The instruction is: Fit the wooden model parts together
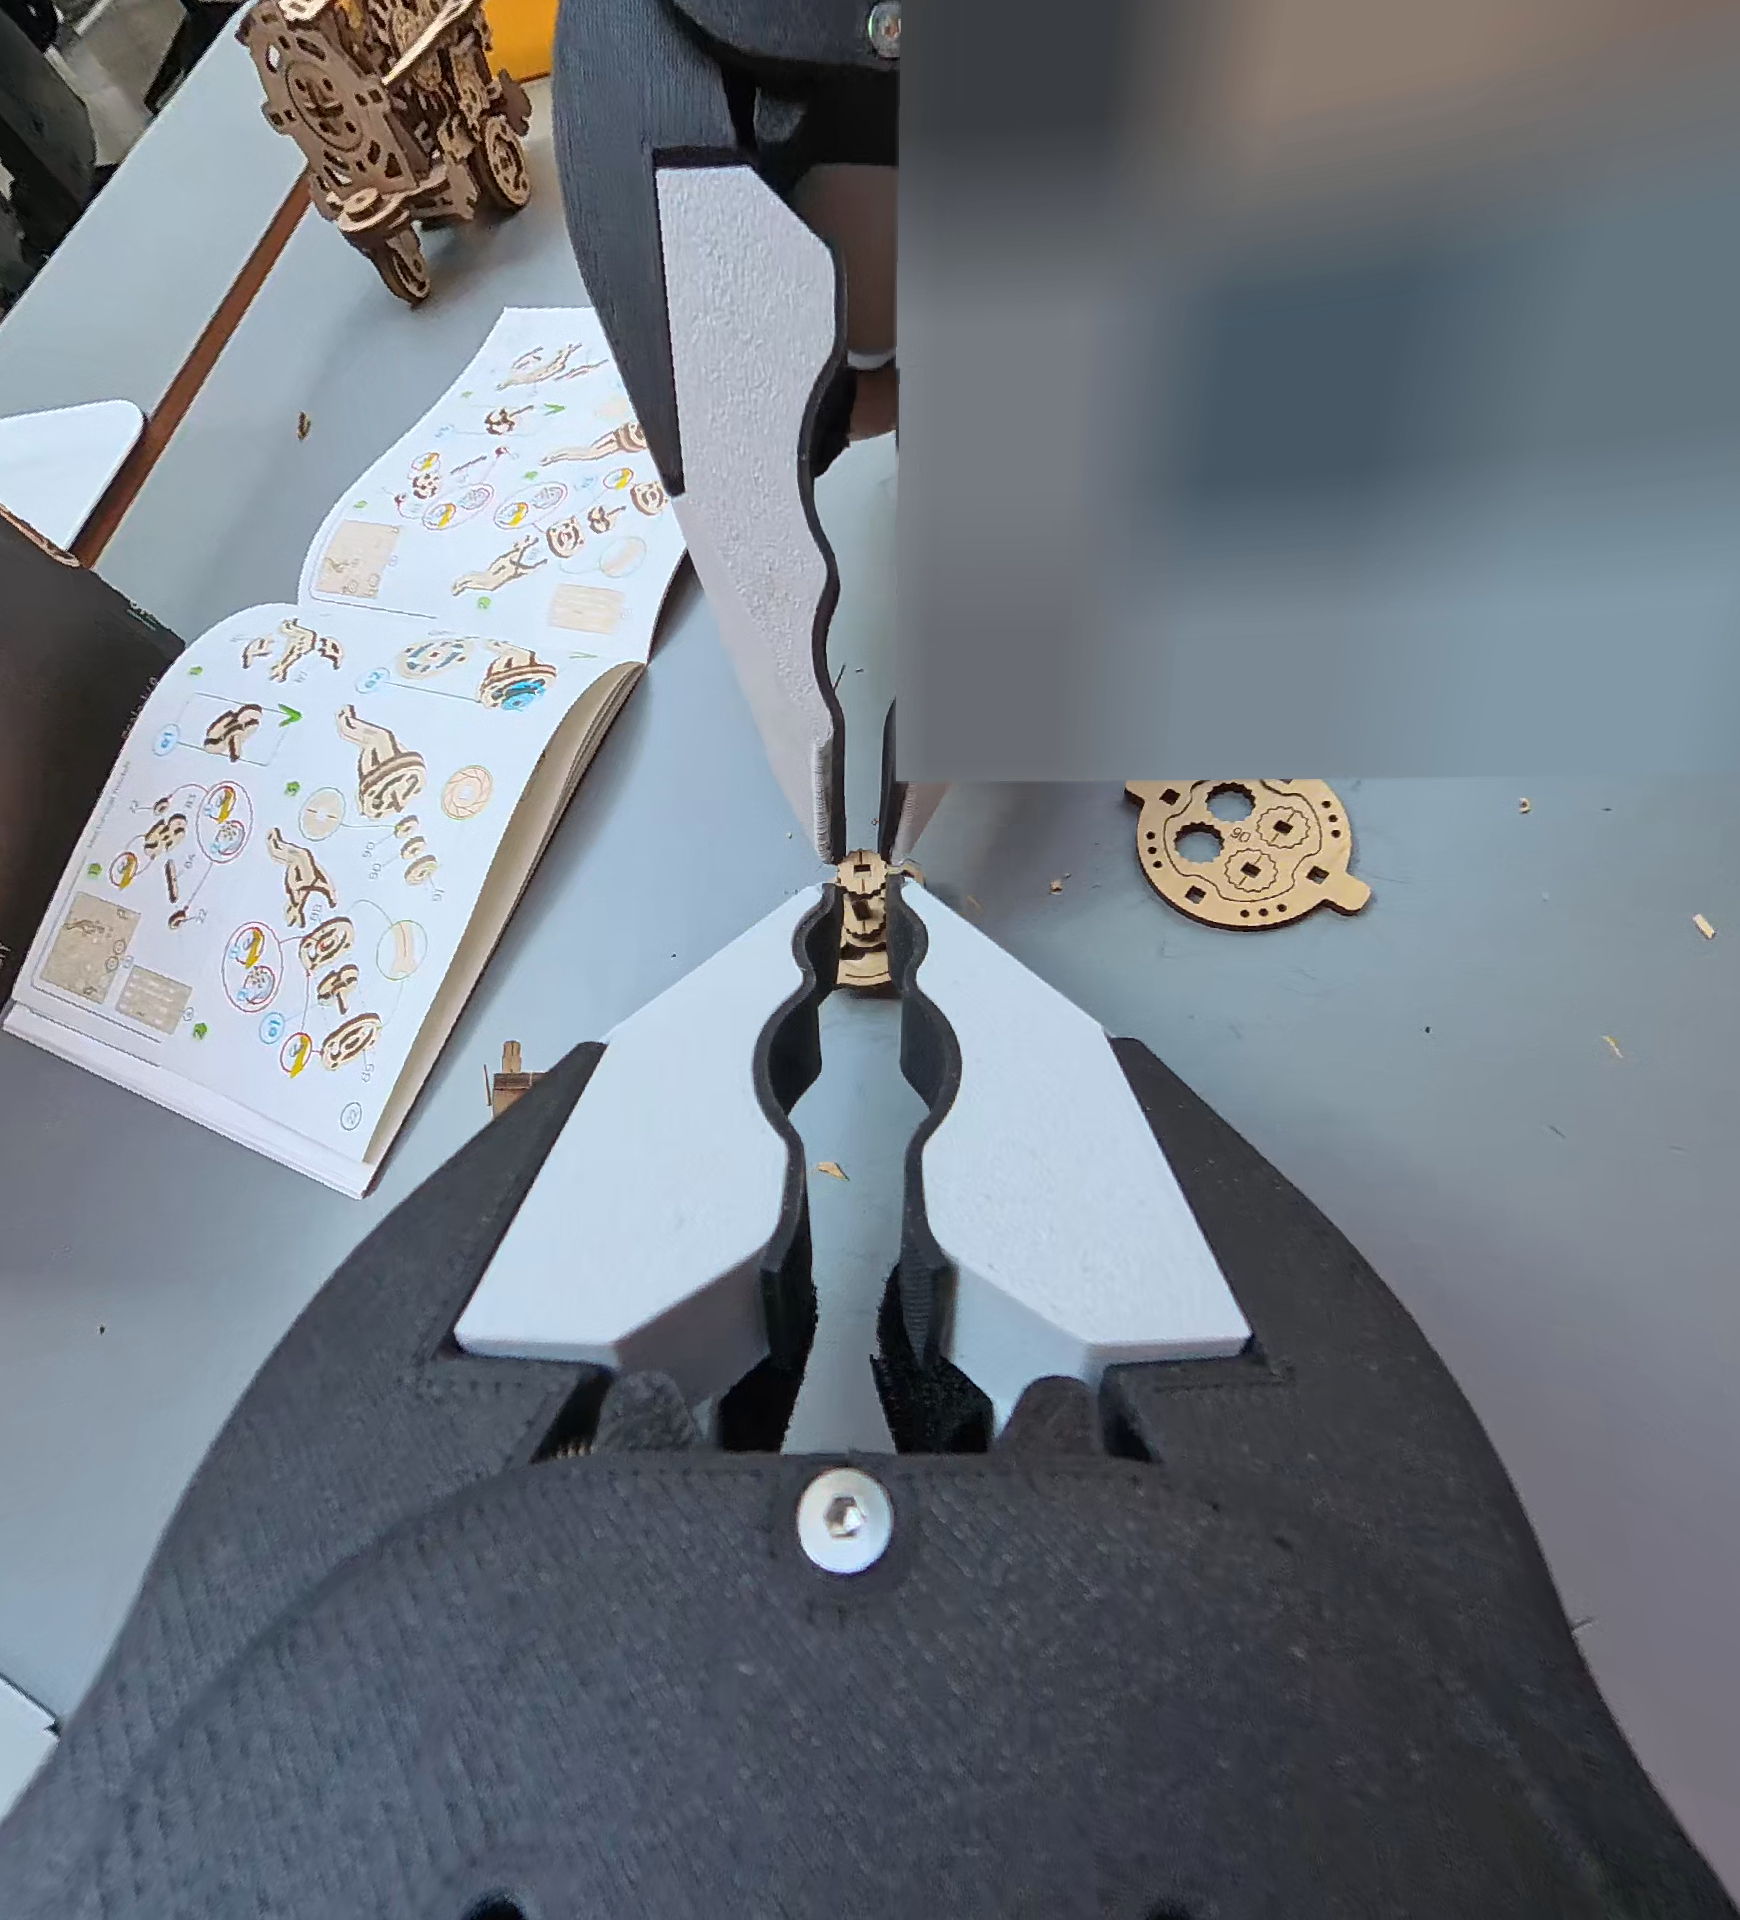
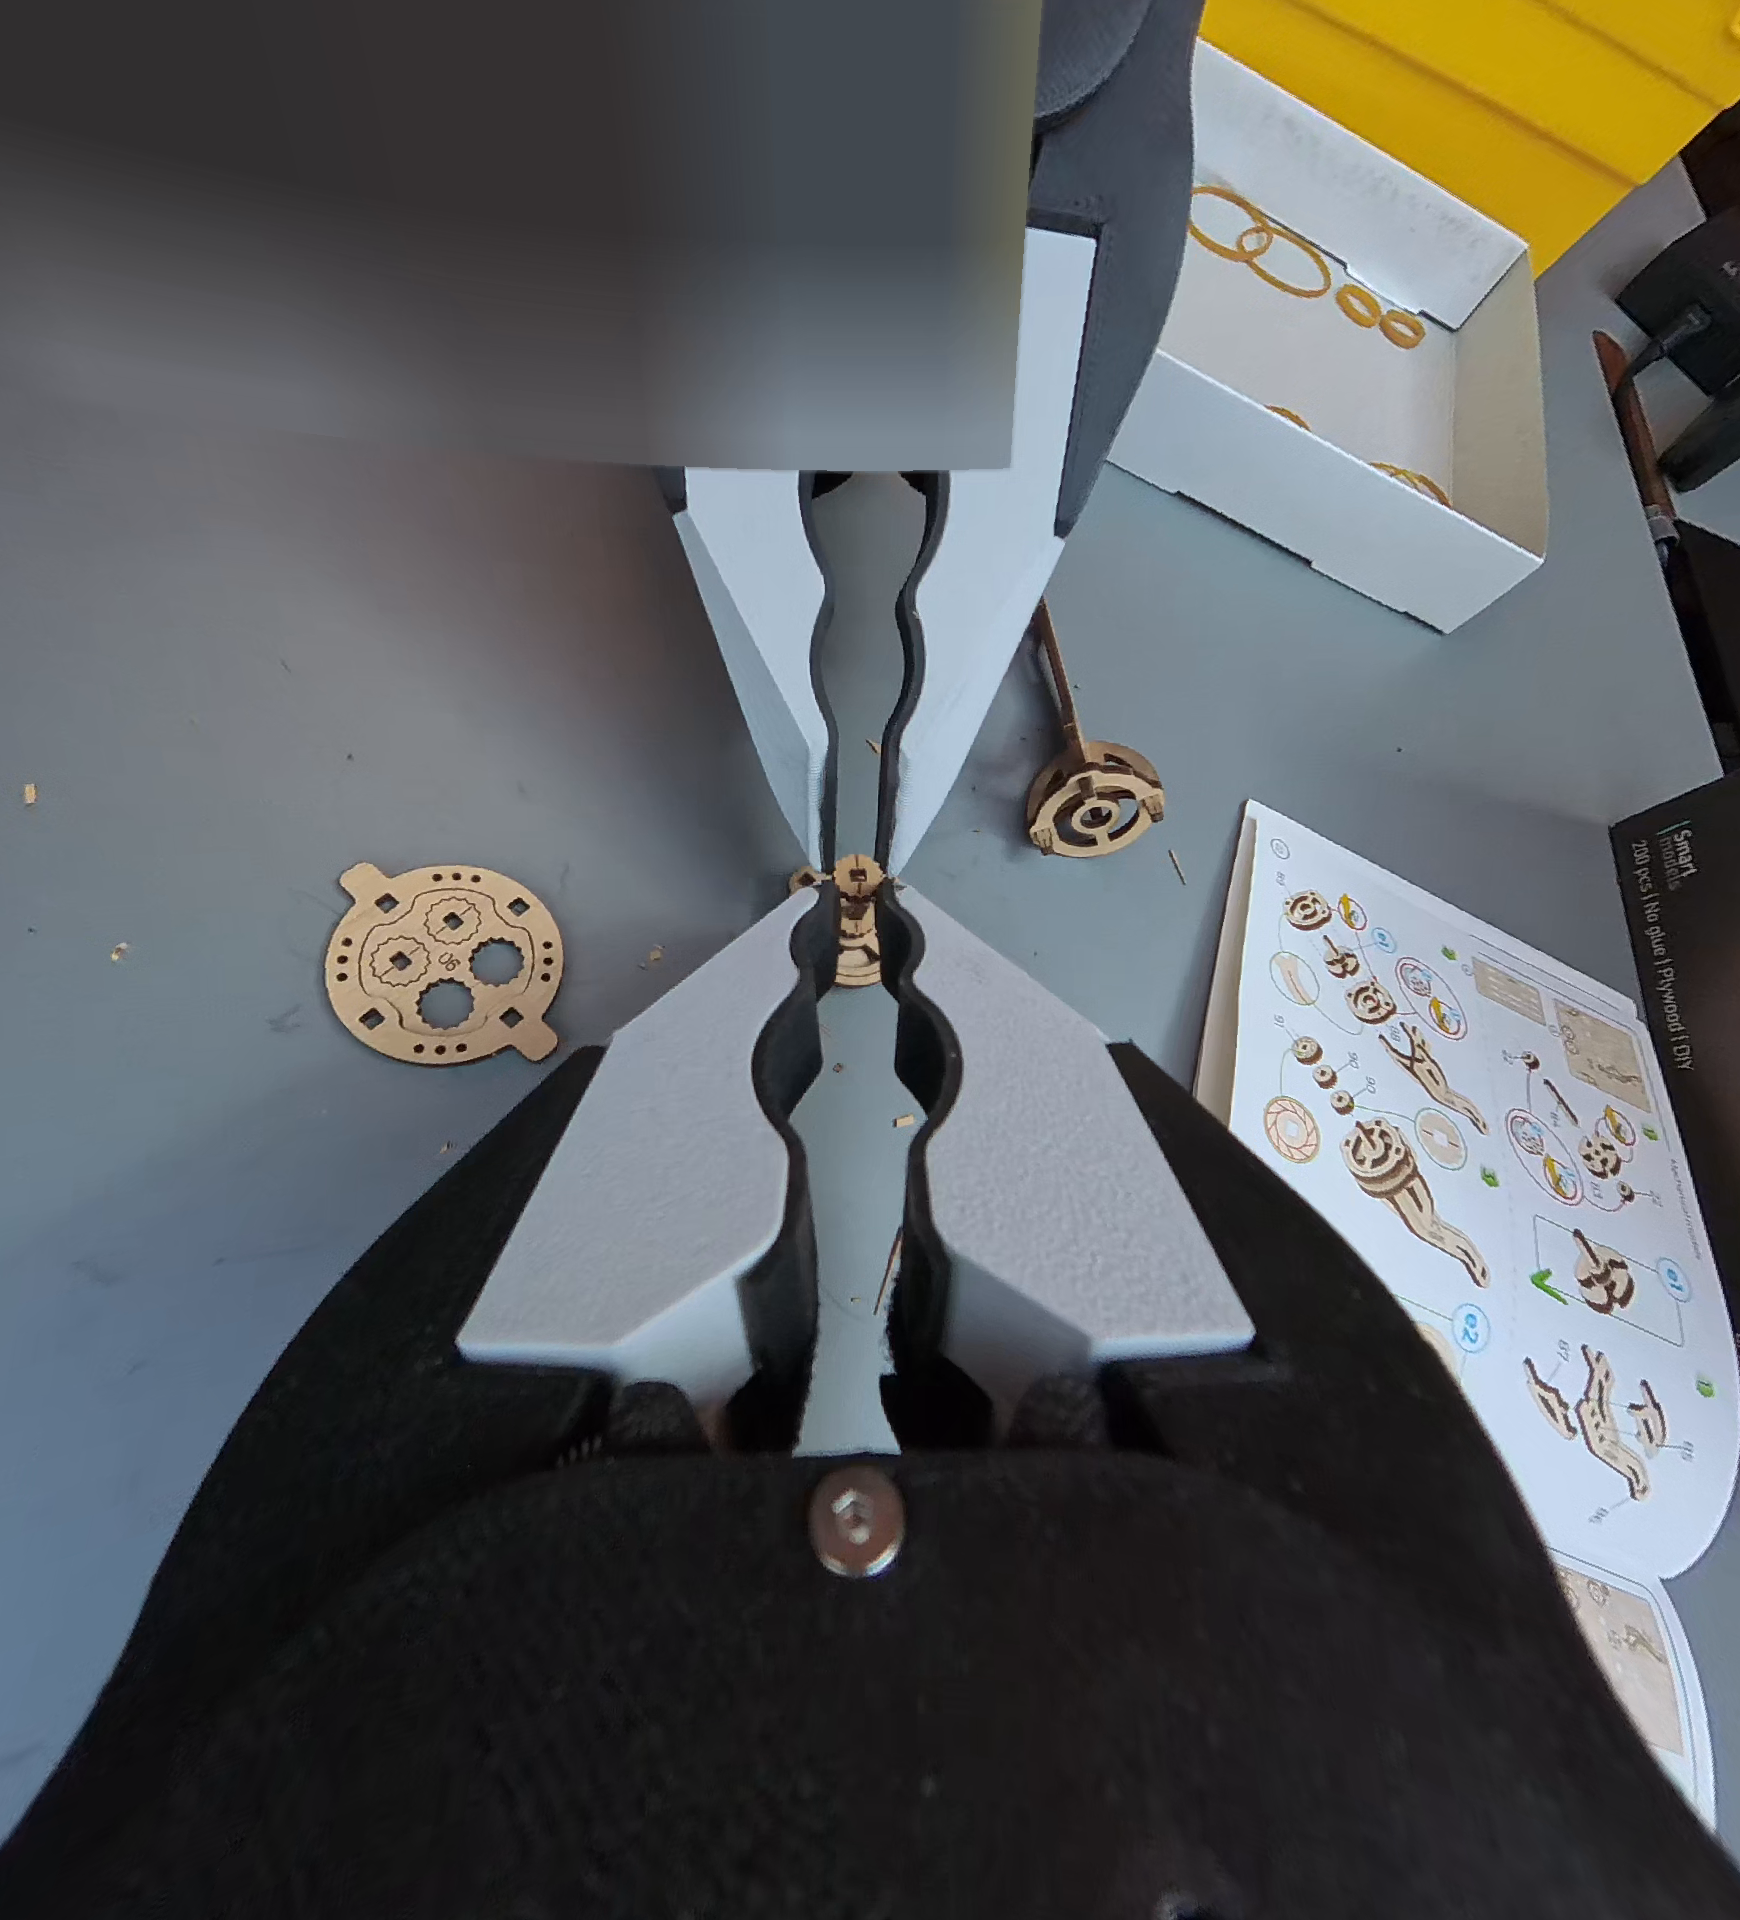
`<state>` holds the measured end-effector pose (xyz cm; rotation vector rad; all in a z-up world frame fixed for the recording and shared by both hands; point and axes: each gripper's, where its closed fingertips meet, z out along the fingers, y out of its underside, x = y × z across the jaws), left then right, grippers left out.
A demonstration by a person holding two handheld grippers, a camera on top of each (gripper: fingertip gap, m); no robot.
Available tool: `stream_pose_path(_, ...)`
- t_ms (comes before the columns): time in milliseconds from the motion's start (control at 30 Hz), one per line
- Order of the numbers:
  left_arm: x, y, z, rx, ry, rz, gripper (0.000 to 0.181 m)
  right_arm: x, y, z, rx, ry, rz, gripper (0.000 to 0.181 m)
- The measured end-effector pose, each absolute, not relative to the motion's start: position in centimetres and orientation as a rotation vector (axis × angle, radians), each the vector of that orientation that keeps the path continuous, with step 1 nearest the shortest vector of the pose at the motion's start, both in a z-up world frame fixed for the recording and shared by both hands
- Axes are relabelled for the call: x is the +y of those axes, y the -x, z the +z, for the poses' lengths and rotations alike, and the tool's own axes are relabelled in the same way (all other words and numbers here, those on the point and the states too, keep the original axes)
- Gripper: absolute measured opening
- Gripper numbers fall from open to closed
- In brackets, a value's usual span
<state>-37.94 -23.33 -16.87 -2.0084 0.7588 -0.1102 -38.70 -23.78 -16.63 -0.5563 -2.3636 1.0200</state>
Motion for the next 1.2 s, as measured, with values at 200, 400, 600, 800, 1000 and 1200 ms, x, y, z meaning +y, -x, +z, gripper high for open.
stream_pose_path(200, -23.2, 38.4, -17.0, 0.745, 2.034, -0.161, 0.006, -23.6, 39.2, -16.8, -2.373, 0.556, 0.993, 0.006)
stream_pose_path(400, -23.0, 38.6, -16.8, 0.727, 2.035, -0.199, 0.006, -23.5, 39.4, -16.5, -2.38, 0.566, 1.012, 0.006)
stream_pose_path(600, -23.0, 38.2, -17.6, 0.766, 2.062, -0.172, 0.006, -23.5, 39.0, -17.3, -2.426, 0.579, 1.004, 0.006)
stream_pose_path(800, -23.1, 38.2, -17.7, 0.763, 2.065, -0.18, 0.006, -23.5, 39.0, -17.4, -2.429, 0.58, 1.008, 0.006)
stream_pose_path(1000, -23.1, 38.2, -17.8, 0.764, 2.07, -0.184, 0.006, -23.5, 39.0, -17.5, -2.434, 0.585, 1.007, 0.006)
stream_pose_path(1200, -23.0, 38.3, -17.8, 0.755, 2.072, -0.185, 0.006, -23.5, 39.1, -17.5, -2.431, 0.597, 1.009, 0.006)
